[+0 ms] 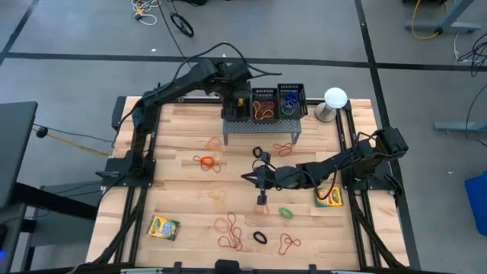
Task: Sort rubber bands into baskets
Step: Put the crayon box into the left black basket on the shelf
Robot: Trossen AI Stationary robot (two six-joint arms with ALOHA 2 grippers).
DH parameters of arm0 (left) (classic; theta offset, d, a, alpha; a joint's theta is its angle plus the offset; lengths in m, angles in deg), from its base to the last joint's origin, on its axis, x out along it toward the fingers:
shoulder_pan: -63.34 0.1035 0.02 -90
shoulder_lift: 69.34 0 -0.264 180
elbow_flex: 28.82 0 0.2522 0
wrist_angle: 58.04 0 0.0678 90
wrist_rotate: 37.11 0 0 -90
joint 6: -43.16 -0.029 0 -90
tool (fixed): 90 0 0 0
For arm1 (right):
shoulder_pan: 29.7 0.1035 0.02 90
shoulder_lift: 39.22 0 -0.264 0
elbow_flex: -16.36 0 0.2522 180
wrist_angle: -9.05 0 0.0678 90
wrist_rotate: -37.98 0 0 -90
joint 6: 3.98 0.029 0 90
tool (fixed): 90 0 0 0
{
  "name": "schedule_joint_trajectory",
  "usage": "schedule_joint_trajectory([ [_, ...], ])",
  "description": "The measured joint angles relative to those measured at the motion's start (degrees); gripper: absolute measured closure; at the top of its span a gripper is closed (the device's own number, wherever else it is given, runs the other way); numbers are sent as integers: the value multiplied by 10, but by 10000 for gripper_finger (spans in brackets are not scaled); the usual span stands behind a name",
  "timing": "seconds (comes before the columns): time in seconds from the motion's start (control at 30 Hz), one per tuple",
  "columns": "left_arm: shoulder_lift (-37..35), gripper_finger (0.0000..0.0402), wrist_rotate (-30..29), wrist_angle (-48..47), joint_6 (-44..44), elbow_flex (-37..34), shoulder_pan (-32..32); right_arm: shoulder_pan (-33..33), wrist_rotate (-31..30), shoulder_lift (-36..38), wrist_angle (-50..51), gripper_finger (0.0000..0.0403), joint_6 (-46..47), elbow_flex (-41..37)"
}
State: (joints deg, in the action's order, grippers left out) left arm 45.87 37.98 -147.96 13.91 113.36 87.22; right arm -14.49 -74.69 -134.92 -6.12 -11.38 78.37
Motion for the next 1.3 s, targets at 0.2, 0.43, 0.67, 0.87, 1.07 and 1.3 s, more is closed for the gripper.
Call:
schedule_joint_trajectory([
  [0.2,4,302,12,0,1,0,6,0,1,0,-3,398,5,0],
  [0.43,4,302,19,7,3,0,6,0,1,0,-10,391,5,0],
  [0.67,4,260,-4,18,4,0,5,0,1,0,-11,396,7,0],
  [0.87,13,226,-30,25,-1,-1,5,0,1,0,-13,394,7,0],
  [1.07,14,211,-48,37,-11,-1,-5,1,2,0,-13,395,7,0],
  [1.3,13,185,-101,46,-17,-1,-14,1,3,0,-13,396,7,0],
])
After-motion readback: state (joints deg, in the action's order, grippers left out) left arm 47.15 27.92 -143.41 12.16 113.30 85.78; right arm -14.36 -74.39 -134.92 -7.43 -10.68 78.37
